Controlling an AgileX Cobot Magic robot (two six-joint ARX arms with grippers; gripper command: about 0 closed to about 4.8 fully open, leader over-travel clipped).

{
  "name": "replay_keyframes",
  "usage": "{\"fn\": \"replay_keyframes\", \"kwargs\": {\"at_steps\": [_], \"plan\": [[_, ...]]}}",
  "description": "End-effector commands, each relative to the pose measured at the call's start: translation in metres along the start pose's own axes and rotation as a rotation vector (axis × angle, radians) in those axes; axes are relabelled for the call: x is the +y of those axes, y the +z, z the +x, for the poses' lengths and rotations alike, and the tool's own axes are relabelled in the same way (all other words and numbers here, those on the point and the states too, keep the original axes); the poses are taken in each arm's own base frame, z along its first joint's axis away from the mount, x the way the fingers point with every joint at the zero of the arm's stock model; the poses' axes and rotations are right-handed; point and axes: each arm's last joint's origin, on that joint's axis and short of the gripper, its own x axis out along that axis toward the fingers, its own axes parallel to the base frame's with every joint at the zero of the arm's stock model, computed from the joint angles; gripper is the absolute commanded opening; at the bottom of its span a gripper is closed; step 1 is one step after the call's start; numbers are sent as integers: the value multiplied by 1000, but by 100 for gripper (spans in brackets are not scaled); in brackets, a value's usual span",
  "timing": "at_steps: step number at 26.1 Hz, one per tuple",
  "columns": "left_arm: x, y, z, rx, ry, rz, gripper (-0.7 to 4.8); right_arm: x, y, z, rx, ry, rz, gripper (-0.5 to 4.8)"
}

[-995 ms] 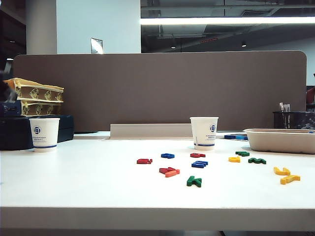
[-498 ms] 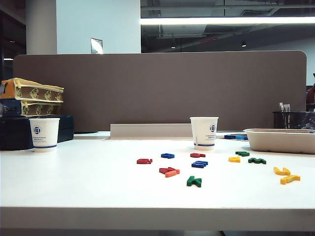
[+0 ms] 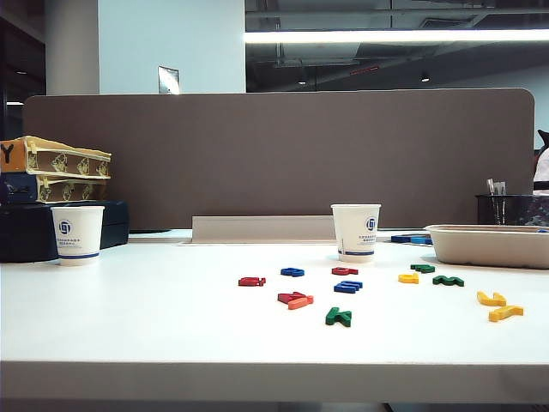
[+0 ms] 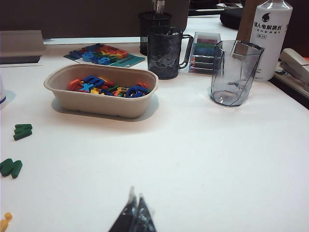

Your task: Pick up the letter "c" and put it in the paper cup.

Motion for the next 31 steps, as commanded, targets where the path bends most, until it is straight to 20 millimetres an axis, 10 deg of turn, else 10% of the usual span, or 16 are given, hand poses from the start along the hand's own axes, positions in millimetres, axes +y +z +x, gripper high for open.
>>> {"fn": "replay_keyframes", "kwargs": {"at_steps": [1,31], "plan": [[0,1,0,-14,6,-5,-5,0,0,1,-19,5,9,-1],[2,12,-11,-122,-22,-43,-5,0,-3,0,10,3,-2,-1]]}}
